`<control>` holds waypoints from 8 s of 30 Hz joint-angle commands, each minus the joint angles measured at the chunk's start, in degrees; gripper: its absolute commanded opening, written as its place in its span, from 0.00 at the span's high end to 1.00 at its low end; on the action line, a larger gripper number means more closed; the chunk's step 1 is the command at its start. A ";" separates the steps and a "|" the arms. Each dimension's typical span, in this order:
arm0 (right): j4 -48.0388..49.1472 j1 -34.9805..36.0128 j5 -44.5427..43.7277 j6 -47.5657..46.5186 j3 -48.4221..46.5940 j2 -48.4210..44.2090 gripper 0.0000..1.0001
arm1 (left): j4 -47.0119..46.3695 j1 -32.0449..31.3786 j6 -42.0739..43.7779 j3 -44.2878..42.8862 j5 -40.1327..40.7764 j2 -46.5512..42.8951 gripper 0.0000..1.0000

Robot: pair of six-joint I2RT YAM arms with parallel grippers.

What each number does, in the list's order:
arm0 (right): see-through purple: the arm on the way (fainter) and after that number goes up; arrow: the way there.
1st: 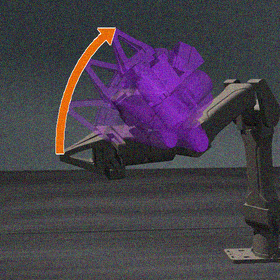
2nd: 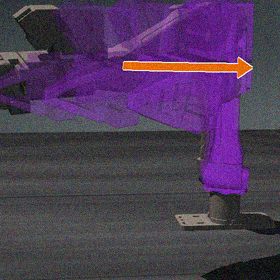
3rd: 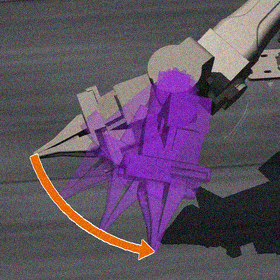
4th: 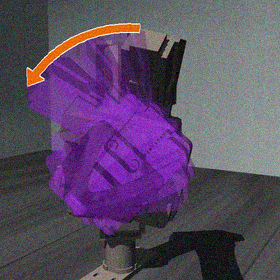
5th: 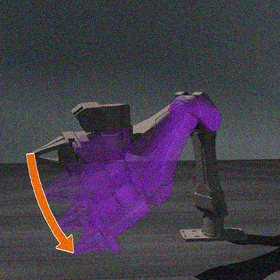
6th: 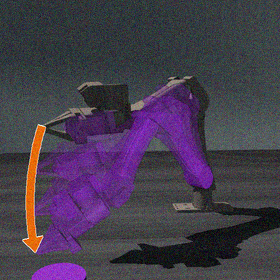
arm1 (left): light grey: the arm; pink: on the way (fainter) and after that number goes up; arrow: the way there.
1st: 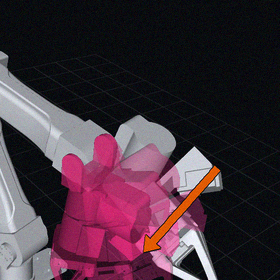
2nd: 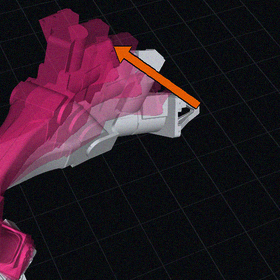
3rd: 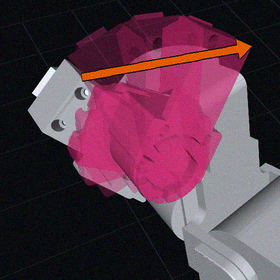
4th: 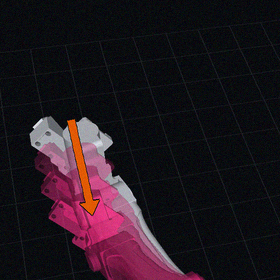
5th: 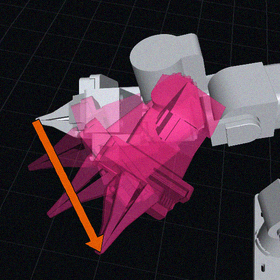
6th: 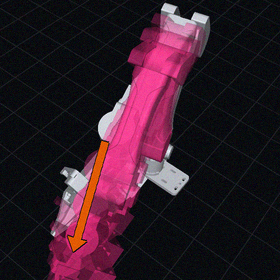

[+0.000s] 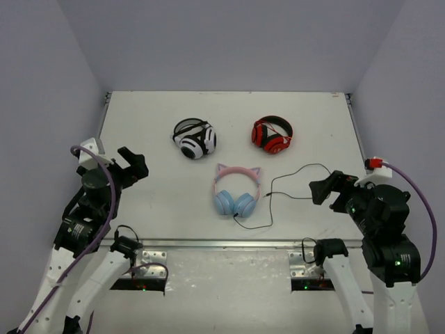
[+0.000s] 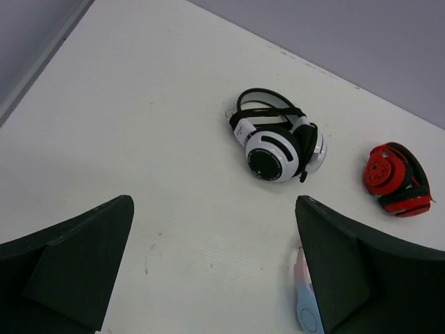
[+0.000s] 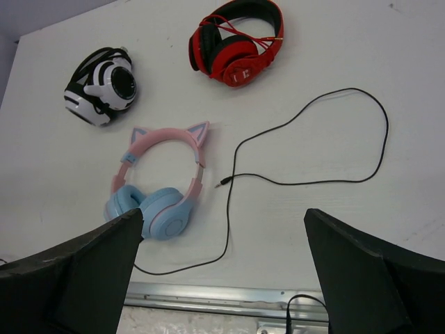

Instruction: Wrap the headphones

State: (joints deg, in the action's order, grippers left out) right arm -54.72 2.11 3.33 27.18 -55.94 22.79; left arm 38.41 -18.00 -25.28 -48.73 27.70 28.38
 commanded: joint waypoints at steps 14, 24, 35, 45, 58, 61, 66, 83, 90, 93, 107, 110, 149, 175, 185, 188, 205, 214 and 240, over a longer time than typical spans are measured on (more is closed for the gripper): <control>2.34 -0.09 11.17 -5.47 -2.50 2.17 0.01 | -13.19 -11.49 15.68 -19.16 -30.59 33.90 0.00; 4.26 -0.09 15.29 -5.12 -3.83 4.37 0.01 | 5.16 -25.68 42.22 -47.93 -32.36 78.30 0.03; 7.34 -0.09 21.45 -4.33 -2.95 3.93 0.01 | 2.98 -22.17 53.58 -51.55 -44.05 92.36 0.17; 9.36 -0.09 24.18 -3.80 -1.80 3.14 0.01 | 3.69 -19.27 54.37 -55.60 -45.37 100.81 0.18; 15.60 -0.09 21.01 -1.43 0.74 0.68 0.01 | -6.58 -26.29 43.66 -35.68 -36.16 88.46 0.65; 16.83 -0.09 21.19 -0.64 1.80 -0.11 0.01 | -9.57 -29.10 39.97 -30.03 -30.62 82.64 0.90; 18.07 -0.09 20.40 -0.28 4.08 -0.90 0.01 | -10.55 -32.71 30.30 -25.28 -14.74 75.09 1.00; 69.62 -0.09 53.52 8.41 26.32 7.17 0.01 | 17.30 -29.99 -2.84 -39.23 28.10 38.86 1.00; 80.13 5.17 50.64 2.63 21.76 18.51 0.01 | 25.48 -29.90 -3.99 -48.55 29.34 37.01 1.00; 71.44 13.51 46.17 -10.33 16.58 24.91 0.02 | 25.31 -29.90 -3.73 -50.31 27.41 36.05 1.00; 84.94 25.49 36.40 -11.89 22.71 37.85 0.30 | 25.04 -29.90 -3.82 -57.61 26.09 33.67 1.00; 90.04 25.49 34.81 -10.31 24.47 39.61 0.43 | 25.39 -29.90 -3.81 -59.11 26.17 33.41 1.00; 72.39 25.49 -7.45 -18.20 30.11 17.22 0.99 | -14.50 -29.90 29.01 -26.61 24.55 26.72 1.00; 41.45 26.10 4.76 -21.04 3.83 30.73 0.99 | -10.37 -37.46 34.33 -20.35 -20.58 41.15 1.00; 35.65 26.54 0.87 -16.81 -1.62 40.22 0.99 | -14.68 -37.37 32.14 -20.96 -23.40 35.78 1.00; 38.35 26.46 5.08 -15.32 -0.40 39.71 0.99 | -16.87 -37.46 30.65 -20.88 -21.82 33.68 1.00; 98.45 24.70 41.05 13.41 12.88 42.58 0.72 | -29.36 -37.46 11.76 -23.16 -8.38 20.40 1.00; 121.23 25.13 42.37 28.00 15.77 55.43 0.71 | -33.05 -37.46 4.10 -30.02 4.63 22.15 1.00; 124.77 29.79 37.45 22.83 22.97 57.22 0.99 | -30.41 -37.46 -5.92 -37.58 29.84 28.31 1.00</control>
State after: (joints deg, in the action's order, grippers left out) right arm 64.97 30.09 41.41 49.39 -35.51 84.93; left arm 16.80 -54.85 -24.84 -85.17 49.65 58.15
